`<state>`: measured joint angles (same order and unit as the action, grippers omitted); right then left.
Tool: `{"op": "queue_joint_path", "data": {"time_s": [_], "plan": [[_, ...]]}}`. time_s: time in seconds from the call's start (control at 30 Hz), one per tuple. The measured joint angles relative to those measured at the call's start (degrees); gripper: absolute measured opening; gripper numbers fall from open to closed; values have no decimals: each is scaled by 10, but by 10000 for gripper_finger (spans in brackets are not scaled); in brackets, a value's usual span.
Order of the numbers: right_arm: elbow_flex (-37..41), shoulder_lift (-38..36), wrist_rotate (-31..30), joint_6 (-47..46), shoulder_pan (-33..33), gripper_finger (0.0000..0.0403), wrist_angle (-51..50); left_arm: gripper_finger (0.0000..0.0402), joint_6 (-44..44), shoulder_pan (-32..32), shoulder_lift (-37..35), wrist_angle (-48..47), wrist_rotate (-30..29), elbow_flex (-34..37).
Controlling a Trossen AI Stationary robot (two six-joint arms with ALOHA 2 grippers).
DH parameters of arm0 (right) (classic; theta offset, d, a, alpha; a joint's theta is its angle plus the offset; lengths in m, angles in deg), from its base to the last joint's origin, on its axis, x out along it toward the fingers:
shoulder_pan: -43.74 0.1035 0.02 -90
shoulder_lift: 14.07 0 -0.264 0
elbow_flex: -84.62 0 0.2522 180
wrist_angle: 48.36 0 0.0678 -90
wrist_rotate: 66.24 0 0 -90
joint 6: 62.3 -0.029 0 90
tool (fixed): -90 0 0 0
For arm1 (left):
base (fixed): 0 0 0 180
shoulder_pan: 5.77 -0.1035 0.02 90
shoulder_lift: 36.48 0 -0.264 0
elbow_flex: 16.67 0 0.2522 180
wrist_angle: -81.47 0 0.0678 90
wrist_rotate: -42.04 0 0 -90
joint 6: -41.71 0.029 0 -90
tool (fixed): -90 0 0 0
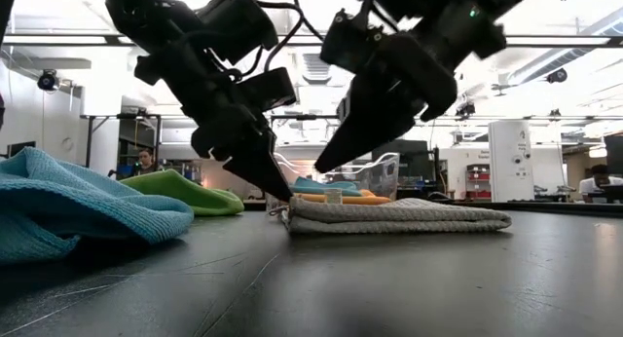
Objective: Fold microfiber towels
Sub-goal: Fold the gray microfiber cloth
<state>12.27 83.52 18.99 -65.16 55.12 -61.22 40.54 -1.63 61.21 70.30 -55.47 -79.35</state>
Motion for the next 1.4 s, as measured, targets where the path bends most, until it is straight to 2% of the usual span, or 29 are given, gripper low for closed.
{"op": "queue_joint_path", "data": {"time_s": [0.17, 0.33, 0.5, 0.67, 0.8, 1.13, 1.4], "plan": [[23, -53, -58, 1, 0, 15, -54, 1, 0, 0, 0, 2, -2, -17], [62, -103, -86, 4, 0, 15, -49, 7, 0, -7, 0, 2, -3, -33], [104, -132, -108, 7, 0, 14, -2, 54, 4, -30, 0, -2, -12, -33], [143, -140, -108, 12, 0, 14, 64, 112, 1, -55, 0, -1, -61, -32], [156, -138, -109, 14, 0, 14, 89, 139, 0, -66, 4, -2, -63, -28], [176, -138, -112, 17, 0, 14, 118, 143, -16, -66, 15, 5, -24, -12], [177, -138, -118, 16, 0, 14, 118, 143, -17, -66, 25, 29, -24, -9]]}}
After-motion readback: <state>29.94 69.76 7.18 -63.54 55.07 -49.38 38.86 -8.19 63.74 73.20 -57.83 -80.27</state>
